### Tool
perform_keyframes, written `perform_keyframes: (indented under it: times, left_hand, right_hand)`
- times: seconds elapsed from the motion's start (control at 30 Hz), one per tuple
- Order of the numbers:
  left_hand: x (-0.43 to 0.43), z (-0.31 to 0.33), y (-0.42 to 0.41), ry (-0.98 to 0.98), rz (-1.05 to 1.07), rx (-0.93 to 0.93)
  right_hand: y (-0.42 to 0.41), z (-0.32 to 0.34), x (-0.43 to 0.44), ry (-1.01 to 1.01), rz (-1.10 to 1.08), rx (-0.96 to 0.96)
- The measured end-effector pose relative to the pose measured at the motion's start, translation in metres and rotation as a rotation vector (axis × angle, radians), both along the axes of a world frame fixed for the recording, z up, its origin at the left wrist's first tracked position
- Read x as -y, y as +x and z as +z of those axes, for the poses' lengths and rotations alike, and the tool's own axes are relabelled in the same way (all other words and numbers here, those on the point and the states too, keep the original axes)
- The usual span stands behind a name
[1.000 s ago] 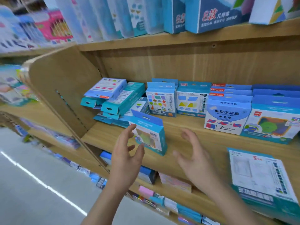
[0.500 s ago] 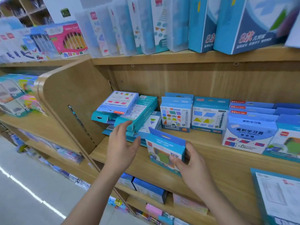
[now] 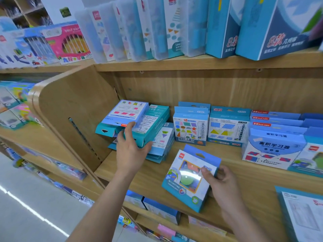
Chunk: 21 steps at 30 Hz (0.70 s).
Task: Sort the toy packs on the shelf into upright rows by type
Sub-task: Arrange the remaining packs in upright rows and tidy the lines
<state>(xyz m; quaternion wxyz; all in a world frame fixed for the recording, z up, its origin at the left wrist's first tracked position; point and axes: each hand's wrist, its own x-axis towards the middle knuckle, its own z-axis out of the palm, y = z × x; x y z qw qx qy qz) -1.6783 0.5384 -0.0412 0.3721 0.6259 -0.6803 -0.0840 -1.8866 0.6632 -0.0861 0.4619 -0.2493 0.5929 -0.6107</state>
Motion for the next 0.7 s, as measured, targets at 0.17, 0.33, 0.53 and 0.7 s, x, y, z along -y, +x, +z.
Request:
perform_keyframes:
  times: [0.17,0.33,0.53,0.7]
  left_hand:
    - [0.003,0.01,0.002,0.0,0.003,-0.046]
    - [0.004,0.017,0.004,-0.077,-0.016,-0.09]
    - [0.005,0.019,0.006,-0.085,-0.028,-0.026]
    - [0.0,0.012,0.011,-0.106,-0.043,-0.012]
  right_hand:
    - [-0.002,0.0,0.001,0.101,0.024,-0.213]
    - [-0.009,0.002,0.0,0.215,0.156,-0.528]
    - [-0.014,0.006,0.0,0.342,0.328,-0.889]
    - [-0.008,0.02,0.012,0.296,0.379,-1.235]
